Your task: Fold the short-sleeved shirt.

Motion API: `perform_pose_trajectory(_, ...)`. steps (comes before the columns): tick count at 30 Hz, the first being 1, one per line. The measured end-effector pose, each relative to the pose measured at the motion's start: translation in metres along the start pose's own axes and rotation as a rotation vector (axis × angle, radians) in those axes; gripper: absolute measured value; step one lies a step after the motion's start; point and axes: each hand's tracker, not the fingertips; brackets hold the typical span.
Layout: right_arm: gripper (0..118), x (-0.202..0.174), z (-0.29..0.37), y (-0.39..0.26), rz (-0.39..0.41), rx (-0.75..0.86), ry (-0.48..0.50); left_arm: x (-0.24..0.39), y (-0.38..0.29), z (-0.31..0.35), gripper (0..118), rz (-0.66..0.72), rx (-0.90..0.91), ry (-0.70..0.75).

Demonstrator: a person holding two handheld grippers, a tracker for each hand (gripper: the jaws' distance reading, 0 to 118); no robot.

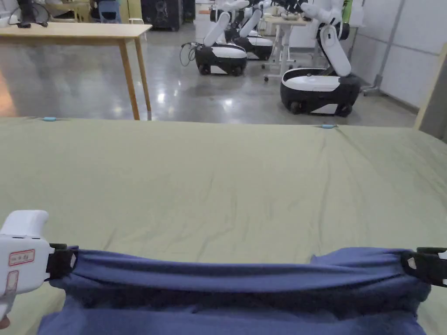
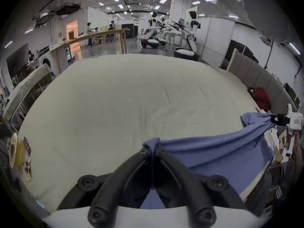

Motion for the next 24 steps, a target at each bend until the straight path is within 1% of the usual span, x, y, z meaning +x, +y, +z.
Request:
perform_pose_trajectory(3,4,-0.004,0.040,-0.034,-0.002,0.033,0.010,-0.001,-0.033,0.038,1,0.010,0.039,-0.009)
perform_pose_trajectory(7,4,-0.010,0.072,-0.076,-0.010,0.045,0.009,-0.006,-0.070,0.067,1,0.012,0.043,-0.026)
perform_pose_trajectory(9,4,-0.008,0.077,-0.096,-0.018,0.036,0.017,0.000,-0.087,0.078,1,0.004,0.039,-0.024)
perform_pose_trajectory(13,4,-0.007,0.071,-0.123,-0.027,0.000,0.011,-0.002,-0.110,0.075,1,0.020,-0.004,-0.020)
perform_pose_trajectory(15,5,-0.005,0.066,-0.132,-0.045,-0.001,0.020,-0.003,-0.118,0.071,4,0.028,-0.011,-0.022)
perform_pose_trajectory(16,11,-0.004,0.065,-0.134,-0.048,0.001,0.022,-0.004,-0.121,0.069,15,0.023,-0.006,-0.029)
perform_pose_trajectory(17,33,-0.003,0.063,-0.135,-0.056,-0.002,0.026,-0.003,-0.122,0.068,43,0.020,-0.008,-0.028)
perform_pose_trajectory(18,33,-0.003,0.062,-0.135,-0.059,-0.014,0.029,-0.003,-0.124,0.067,43,0.017,-0.020,-0.018)
perform_pose_trajectory(19,45,-0.003,0.061,-0.135,-0.065,-0.016,0.011,-0.004,-0.125,0.066,57,0.020,-0.027,-0.007)
perform_pose_trajectory(20,76,-0.001,0.059,-0.135,-0.067,-0.010,-0.024,-0.005,-0.127,0.064,86,0.017,-0.033,0.006)
perform_pose_trajectory(21,113,0.000,0.060,-0.135,-0.068,-0.001,-0.025,-0.011,-0.129,0.060,112,0.020,-0.036,0.011)
perform_pose_trajectory(22,118,0.001,0.065,-0.135,-0.071,0.091,-0.011,-0.013,-0.128,0.068,112,0.051,0.009,0.018)
perform_pose_trajectory(23,117,0.000,0.068,-0.134,-0.084,0.056,-0.028,-0.014,-0.127,0.071,109,0.065,0.009,0.037)
perform_pose_trajectory(24,117,0.001,0.070,-0.129,-0.086,0.062,-0.038,-0.015,-0.126,0.075,110,0.076,0.024,0.037)
